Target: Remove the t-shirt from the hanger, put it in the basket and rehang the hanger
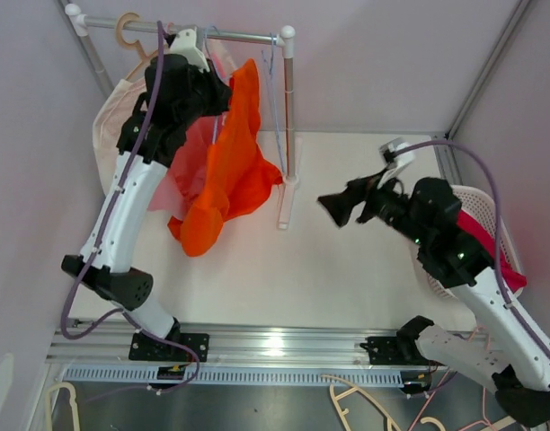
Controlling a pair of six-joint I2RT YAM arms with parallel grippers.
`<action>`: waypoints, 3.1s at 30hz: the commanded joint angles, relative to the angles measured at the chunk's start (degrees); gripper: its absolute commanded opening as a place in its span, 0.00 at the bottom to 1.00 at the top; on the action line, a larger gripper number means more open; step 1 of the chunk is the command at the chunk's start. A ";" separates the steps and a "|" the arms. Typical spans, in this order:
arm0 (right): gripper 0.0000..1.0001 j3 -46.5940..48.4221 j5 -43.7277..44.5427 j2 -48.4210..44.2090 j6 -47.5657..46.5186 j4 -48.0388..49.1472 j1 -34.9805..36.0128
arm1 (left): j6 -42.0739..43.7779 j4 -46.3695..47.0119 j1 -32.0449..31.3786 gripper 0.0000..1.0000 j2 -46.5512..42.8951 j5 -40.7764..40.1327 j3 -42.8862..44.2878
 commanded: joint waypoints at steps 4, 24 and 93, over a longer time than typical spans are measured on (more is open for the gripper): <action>0.99 -4.55 6.96 5.10 -11.30 16.32 28.05 | -7.87 -3.88 -8.94 0.00 -12.14 -21.96 -5.14; 0.58 -2.71 12.87 30.78 -13.95 44.54 45.39 | -13.07 -8.65 -13.17 0.00 -20.76 -21.27 -15.25; 0.00 46.30 32.71 25.06 -14.47 5.50 -11.11 | -2.44 -18.03 -10.09 0.01 -82.03 3.64 -58.58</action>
